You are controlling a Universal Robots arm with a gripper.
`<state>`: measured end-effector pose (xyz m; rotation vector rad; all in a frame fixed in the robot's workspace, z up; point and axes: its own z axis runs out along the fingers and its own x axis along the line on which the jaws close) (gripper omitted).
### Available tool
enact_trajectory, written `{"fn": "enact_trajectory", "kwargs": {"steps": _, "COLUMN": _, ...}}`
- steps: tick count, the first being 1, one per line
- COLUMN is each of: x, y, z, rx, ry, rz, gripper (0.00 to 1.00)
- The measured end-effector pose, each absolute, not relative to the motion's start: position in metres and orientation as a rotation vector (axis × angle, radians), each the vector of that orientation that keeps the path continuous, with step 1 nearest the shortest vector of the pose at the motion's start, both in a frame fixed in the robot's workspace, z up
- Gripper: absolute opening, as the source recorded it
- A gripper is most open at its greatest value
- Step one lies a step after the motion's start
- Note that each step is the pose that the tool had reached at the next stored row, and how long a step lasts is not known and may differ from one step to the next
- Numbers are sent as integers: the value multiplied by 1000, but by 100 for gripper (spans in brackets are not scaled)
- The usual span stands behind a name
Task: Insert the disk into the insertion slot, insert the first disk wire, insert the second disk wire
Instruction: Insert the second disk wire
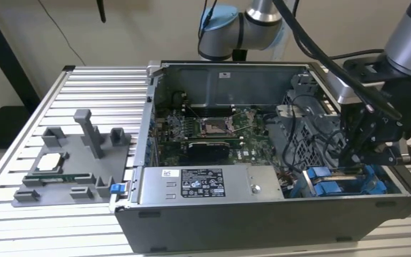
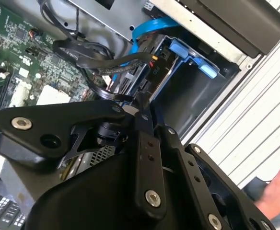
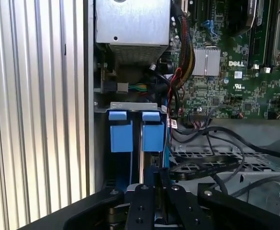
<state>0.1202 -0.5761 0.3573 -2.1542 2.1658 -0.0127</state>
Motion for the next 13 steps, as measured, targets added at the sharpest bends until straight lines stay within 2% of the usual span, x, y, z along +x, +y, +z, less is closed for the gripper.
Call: {"fn": "enact_trajectory", "kwargs": {"steps": 13, "x": 124, "y": -570, "z": 345, "rx": -2142, "ry": 2152, "rz": -48, "gripper": 0}}
